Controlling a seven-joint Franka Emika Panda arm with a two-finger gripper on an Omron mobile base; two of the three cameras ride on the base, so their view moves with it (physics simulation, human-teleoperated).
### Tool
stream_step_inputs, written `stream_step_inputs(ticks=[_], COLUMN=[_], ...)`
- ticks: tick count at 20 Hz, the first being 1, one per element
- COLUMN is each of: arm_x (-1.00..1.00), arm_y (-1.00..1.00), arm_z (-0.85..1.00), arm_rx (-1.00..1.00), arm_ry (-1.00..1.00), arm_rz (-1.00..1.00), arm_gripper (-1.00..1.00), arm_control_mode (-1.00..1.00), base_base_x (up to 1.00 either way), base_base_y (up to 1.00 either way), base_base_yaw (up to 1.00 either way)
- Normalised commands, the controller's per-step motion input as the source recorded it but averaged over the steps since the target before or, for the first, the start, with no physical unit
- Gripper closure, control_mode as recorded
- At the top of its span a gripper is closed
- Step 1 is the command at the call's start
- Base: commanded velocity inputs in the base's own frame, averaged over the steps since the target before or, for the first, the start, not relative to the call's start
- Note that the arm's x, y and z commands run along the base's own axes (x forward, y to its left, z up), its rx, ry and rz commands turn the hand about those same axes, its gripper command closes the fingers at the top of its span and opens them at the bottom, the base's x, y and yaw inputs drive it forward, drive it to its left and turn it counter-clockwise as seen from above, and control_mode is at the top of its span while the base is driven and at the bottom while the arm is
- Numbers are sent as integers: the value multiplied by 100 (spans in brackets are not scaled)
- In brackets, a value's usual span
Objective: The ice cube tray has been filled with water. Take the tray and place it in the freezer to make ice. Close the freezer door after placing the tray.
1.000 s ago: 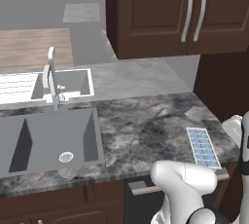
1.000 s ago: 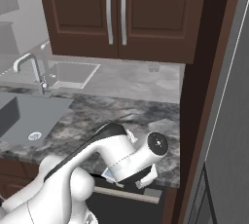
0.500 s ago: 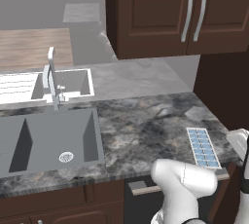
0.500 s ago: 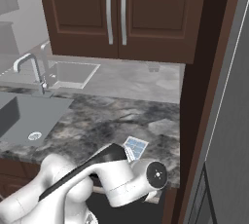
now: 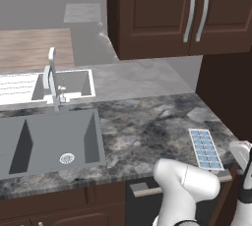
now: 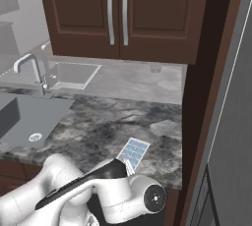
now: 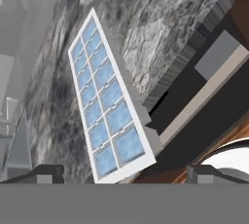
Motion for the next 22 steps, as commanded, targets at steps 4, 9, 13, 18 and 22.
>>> stream_step_inputs(ticks=[4, 9, 13, 18, 22], arm_x=[0, 0, 0, 0, 0], arm_y=[0, 0, 0, 0, 0], arm_z=[-5, -9, -14, -15, -15], arm_rx=[9, 14, 17, 15, 14], arm_ry=[0, 0, 0, 0, 0], arm_rz=[0, 0, 0, 0, 0], arm_gripper=[-100, -100, -100, -100, -100], arm_control_mode=[-100, -100, -100, -100, -100], base_base_x=[0, 0, 0, 0, 0], base_base_y=[0, 0, 0, 0, 0], base_base_yaw=[0, 0, 0, 0, 0])
